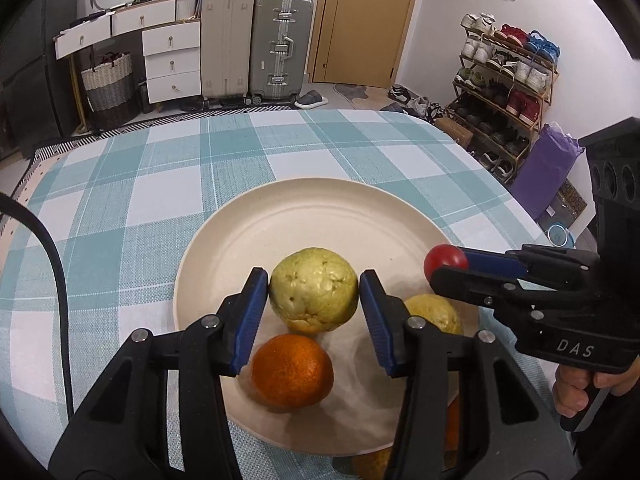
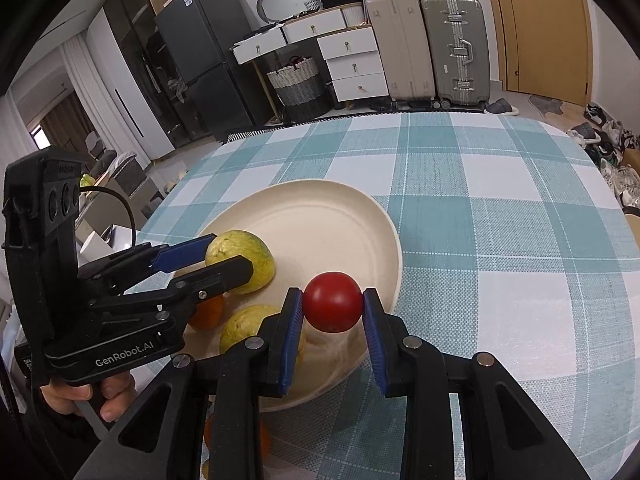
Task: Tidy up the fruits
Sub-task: 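Open both grippers to drop the tomato and green fruit onto the plate, then withdraw both grippers back from the plate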
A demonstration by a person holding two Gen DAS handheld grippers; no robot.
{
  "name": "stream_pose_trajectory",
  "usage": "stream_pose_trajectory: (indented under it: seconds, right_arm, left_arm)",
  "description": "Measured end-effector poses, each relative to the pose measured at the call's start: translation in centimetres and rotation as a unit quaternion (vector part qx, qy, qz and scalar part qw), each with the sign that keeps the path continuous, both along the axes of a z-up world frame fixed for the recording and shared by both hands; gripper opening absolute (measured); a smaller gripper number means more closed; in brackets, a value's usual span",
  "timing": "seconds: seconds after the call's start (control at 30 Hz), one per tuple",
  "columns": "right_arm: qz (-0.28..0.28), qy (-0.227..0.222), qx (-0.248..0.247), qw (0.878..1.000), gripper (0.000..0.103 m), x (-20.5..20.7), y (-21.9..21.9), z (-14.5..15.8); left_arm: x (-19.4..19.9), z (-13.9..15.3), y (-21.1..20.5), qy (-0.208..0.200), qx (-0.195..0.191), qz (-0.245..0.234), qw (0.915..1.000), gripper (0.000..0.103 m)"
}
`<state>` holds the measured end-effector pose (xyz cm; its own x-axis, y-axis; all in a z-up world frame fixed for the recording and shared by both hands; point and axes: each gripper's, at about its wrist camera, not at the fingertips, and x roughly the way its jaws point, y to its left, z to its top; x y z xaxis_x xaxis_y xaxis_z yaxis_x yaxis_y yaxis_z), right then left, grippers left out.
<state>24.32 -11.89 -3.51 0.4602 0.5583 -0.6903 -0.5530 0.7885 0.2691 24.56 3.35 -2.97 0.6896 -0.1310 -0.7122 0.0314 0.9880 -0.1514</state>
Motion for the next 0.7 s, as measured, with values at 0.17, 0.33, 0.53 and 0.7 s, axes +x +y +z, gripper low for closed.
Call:
stream_pose_trajectory:
  seconds: [0.17,0.33,0.53,0.7]
  right_arm:
    - [0.001,-0.002,0.004,1.0,0.035,-0.1,-0.1,0.3]
    - [-0.018,-0.024,0.006,1.0,0.051,-1.0,-1.0,1.2]
    - [-0.015,-0.049,-0.003,0.999,0.089,-3.7,-1.9,2.6]
    - [-0.012,-0.062,-0.007,0.998,0.102,-6.2,-2.3,3.4]
  left_arm:
    - [-1.2,0.4,0.6,-0.006,-0.017,0.005,0.9998,0.045]
    - [-4.0,2.1,1.1,-0.036,-0.015,0.014,0.9991,0.046]
    - [-8.0,4.3,1.0,-0.065,0.004,0.033,0.9973,0.073]
    - [-11.1,5.5,0.9,-0.073,0.004,0.045,0.9963,0.084]
